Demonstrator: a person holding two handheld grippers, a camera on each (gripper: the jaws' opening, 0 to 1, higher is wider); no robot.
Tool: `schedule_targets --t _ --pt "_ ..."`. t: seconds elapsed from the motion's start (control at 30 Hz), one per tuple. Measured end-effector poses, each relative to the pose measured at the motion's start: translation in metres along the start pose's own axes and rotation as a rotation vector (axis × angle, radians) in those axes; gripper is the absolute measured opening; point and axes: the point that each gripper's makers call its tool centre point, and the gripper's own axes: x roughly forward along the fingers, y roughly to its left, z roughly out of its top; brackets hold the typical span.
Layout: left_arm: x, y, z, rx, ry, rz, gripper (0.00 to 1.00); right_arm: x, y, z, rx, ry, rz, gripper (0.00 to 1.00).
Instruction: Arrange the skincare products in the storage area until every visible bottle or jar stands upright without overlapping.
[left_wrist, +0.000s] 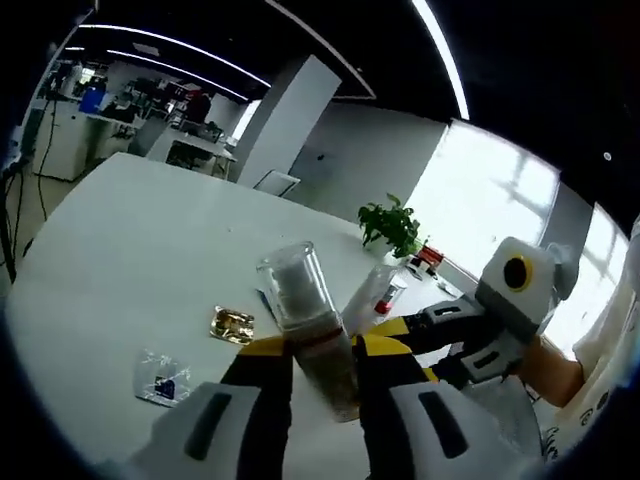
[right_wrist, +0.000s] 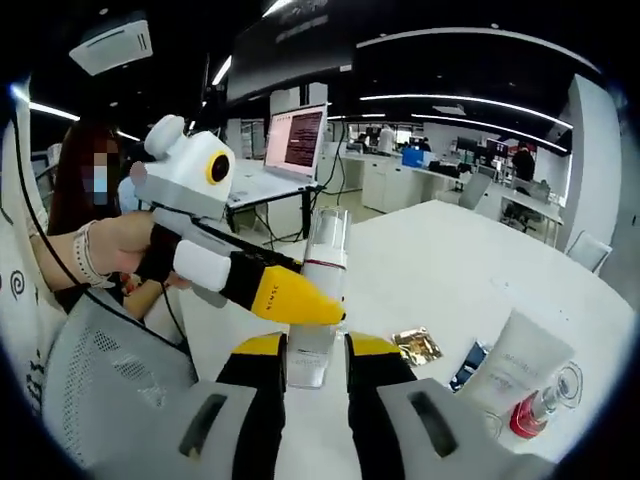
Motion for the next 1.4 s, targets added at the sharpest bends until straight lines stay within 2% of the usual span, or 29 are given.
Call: schedule_targets --t 0.13,0.27,0.37,0.47,0.57,0.77,0.9,1.1,1.2,1.27,1.4 --pt "0.004 -0.003 -0.005 0.020 0.015 0.006 0.18 -0.009 -0.005 -0.002 0.010 -0.008 -0.011 0.23" --pt "0.008 -0.005 -0.008 0.075 0.031 0.016 0.18 -0.014 -0.009 -0.002 0.028 -0.010 -0.026 0.22" --pt "0.010 -0.003 -0.010 0.094 0.045 0.032 0.18 -0.026 -0.017 -0.003 0.051 -0.019 -0.037 0.22" --pt "0.011 -0.004 -0.012 0.117 0.055 0.035 0.18 -0.031 -0.021 0.002 0.100 -0.056 -0.038 0.22" --pt "0.014 -0.011 -0.014 0.176 0.072 0.025 0.18 -0.028 -0.024 0.008 0.207 -0.116 -0.010 0.22" --pt "0.018 -0.034 -0.013 0.276 0.074 -0.043 0.17 -0.040 -0.031 0.016 0.261 -0.164 0.009 0.26" --pt "0.022 -0.049 -0.016 0.327 0.088 -0.096 0.17 -0.045 -0.031 0.020 0.294 -0.196 0.037 0.24" --pt "0.024 -0.071 -0.018 0.369 0.088 -0.184 0.17 -0.053 -0.036 0.016 0.293 -0.195 0.034 0.26" --pt "0.026 -0.080 -0.022 0.410 0.093 -0.217 0.17 -0.060 -0.036 0.019 0.304 -0.215 0.056 0.26" --pt "0.028 -0.090 -0.022 0.430 0.084 -0.264 0.17 -0.063 -0.036 0.020 0.301 -0.218 0.060 0.25" --pt "0.030 -0.100 -0.025 0.450 0.085 -0.301 0.17 -0.070 -0.033 0.024 0.297 -0.230 0.074 0.25"
